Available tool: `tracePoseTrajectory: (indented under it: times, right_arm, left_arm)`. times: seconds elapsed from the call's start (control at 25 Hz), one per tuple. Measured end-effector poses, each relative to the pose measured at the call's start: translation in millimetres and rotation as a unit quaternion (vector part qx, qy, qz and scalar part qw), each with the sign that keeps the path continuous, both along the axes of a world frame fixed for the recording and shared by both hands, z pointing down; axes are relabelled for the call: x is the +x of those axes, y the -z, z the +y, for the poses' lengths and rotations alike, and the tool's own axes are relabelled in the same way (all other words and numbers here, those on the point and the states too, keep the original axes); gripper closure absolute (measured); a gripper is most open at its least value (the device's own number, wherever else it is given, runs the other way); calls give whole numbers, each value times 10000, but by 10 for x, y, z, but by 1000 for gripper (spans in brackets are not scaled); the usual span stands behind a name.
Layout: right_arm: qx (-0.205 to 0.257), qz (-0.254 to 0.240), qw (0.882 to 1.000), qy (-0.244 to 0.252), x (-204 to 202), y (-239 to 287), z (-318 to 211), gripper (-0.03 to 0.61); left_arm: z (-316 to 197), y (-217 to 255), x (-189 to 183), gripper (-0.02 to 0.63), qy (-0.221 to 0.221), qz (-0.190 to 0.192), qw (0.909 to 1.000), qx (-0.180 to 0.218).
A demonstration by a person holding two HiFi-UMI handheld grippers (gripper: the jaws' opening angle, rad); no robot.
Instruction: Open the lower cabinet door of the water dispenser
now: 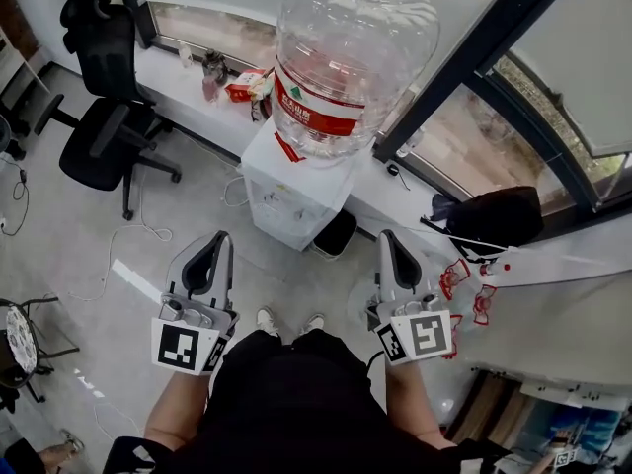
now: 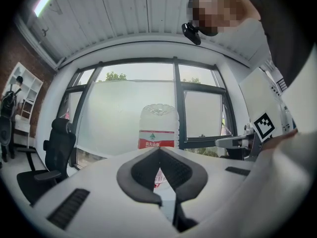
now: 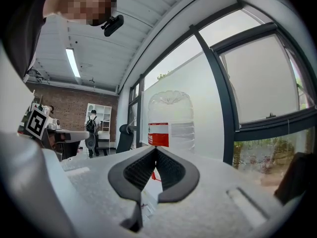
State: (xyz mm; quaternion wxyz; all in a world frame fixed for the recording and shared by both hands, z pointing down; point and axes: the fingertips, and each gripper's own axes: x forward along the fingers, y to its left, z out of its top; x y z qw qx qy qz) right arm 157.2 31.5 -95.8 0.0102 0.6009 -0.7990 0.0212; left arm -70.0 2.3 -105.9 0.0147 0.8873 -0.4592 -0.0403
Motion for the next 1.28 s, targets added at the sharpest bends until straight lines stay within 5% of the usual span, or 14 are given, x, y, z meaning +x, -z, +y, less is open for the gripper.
tracePoseTrajectory:
  times: [0.48, 0.8, 1.28]
  right_arm:
    - [-52, 124, 9991, 400, 110, -65, -153, 574]
    - [-186, 185, 9983, 512, 128, -688, -175, 574]
    - [-337, 286, 9928, 1116, -77, -1880, -399, 574]
  left_arm:
    - [-32, -63, 165, 606, 229, -139, 9996, 3]
    - [-136, -717, 400, 606, -239, -301, 9990, -218]
    - [-474, -1676, 334, 606, 17, -276, 9996, 48]
